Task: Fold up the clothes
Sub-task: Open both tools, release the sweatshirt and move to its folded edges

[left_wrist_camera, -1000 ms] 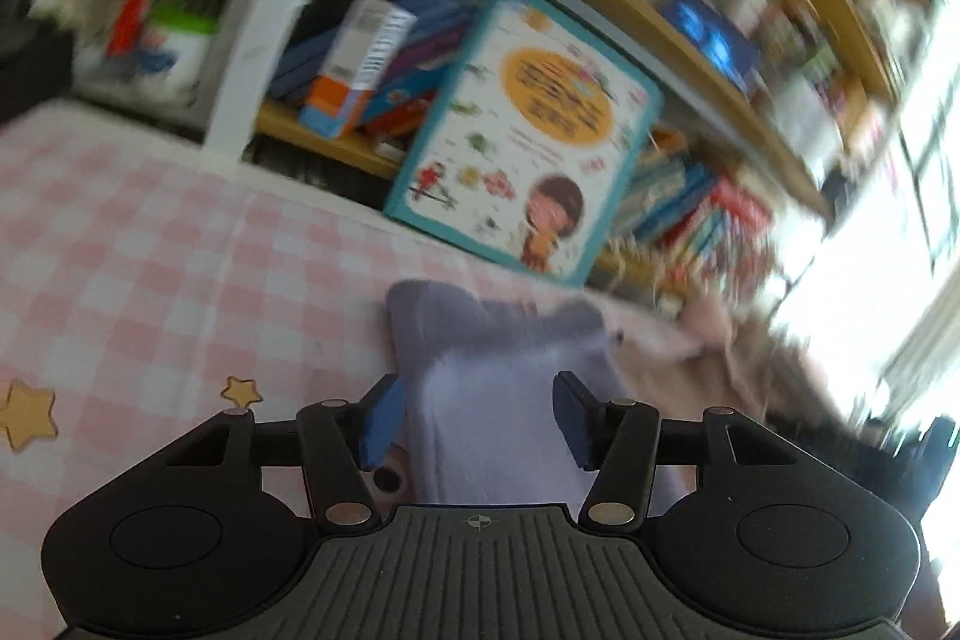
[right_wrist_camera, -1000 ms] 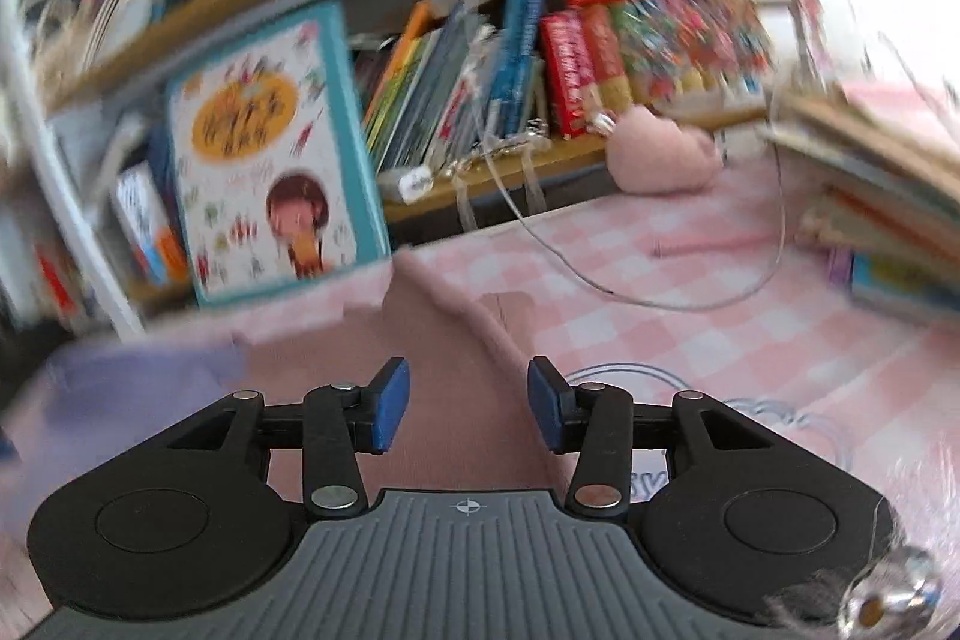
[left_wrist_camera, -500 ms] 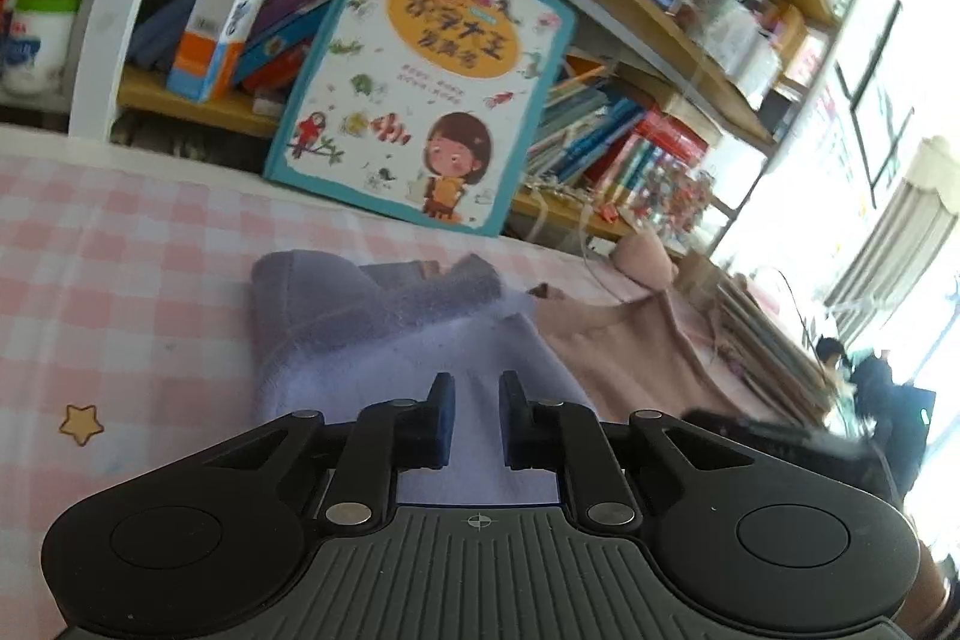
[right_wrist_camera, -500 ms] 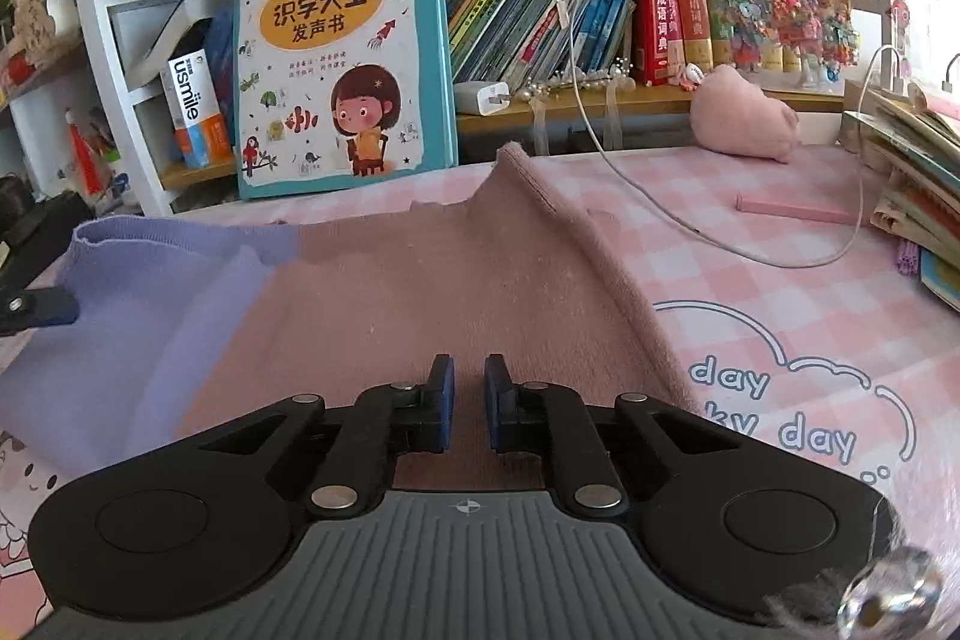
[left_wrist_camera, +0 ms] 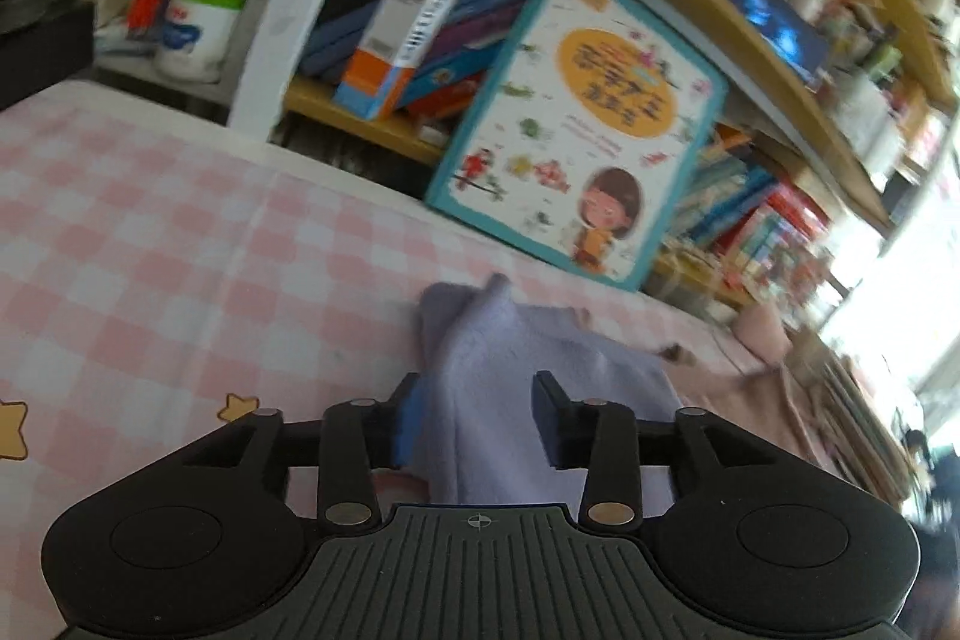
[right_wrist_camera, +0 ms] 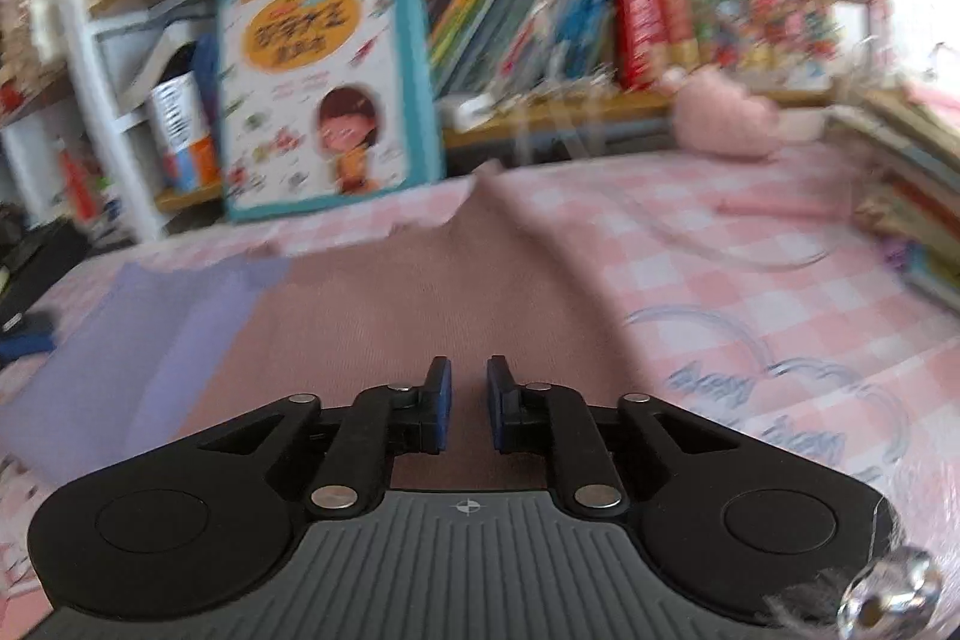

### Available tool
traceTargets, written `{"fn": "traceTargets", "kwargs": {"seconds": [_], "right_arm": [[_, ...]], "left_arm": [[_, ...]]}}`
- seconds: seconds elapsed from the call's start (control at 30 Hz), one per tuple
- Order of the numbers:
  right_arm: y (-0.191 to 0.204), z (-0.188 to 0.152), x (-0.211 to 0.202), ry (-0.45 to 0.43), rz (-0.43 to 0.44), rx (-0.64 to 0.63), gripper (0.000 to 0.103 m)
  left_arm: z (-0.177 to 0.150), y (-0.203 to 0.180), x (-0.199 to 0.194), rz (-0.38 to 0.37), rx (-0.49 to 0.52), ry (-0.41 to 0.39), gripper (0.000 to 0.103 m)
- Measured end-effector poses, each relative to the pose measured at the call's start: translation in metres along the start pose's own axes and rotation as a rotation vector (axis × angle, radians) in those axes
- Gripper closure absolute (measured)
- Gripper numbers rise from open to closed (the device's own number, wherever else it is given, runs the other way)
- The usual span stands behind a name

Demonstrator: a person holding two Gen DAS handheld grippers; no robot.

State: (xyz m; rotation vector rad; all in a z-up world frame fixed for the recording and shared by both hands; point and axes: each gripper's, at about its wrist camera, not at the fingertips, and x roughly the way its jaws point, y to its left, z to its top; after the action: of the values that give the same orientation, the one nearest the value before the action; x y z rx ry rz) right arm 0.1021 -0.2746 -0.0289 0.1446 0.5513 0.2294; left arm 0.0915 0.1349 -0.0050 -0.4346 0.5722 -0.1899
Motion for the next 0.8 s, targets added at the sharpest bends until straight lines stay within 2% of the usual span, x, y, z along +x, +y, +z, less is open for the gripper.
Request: {"fn": "traceTargets", "kwargs": {"seconds": [0.07,0.17,0.27,0.37,0.43,0.47,0.53,0.57,0.6,0.8], "right_arm": [[-0.007,0.006,-0.002,-0.025,-0.051,0.012,0.069],[-0.016,0.012,0.003,-0.006,-0.062,0.014,0.068],[-0.016,0.013,0.009,0.001,-0.136,-0.043,0.063],[-0.026,0.013,0.015,0.021,-0.165,-0.024,0.063],[-0.033,0.011,0.017,0.04,-0.142,0.023,0.063],[-0.035,0.01,0.018,0.048,-0.13,0.038,0.065],[-0.039,0.009,0.019,0.059,-0.094,0.077,0.075],[-0.04,0.008,0.019,0.061,-0.07,0.104,0.082],[-0.041,0.007,0.018,0.059,-0.062,0.125,0.082],[-0.041,-0.003,0.006,0.065,-0.006,0.221,0.085]], "left_arm": [[-0.003,0.0,-0.001,0.001,0.028,0.014,0.047],[-0.007,0.003,0.004,0.017,0.034,0.039,0.047],[-0.007,0.008,0.013,0.023,0.003,0.072,0.047],[-0.009,0.009,0.018,0.023,0.001,0.086,0.047],[-0.009,0.008,0.02,0.017,0.01,0.09,0.047],[-0.009,0.007,0.021,0.011,0.011,0.091,0.048],[-0.01,0.006,0.024,-0.013,0.011,0.099,0.051],[-0.01,0.006,0.026,-0.034,0.01,0.113,0.066],[-0.011,0.005,0.028,-0.052,0.008,0.133,0.077],[-0.018,0.002,0.017,-0.024,0.05,0.124,0.08]]}}
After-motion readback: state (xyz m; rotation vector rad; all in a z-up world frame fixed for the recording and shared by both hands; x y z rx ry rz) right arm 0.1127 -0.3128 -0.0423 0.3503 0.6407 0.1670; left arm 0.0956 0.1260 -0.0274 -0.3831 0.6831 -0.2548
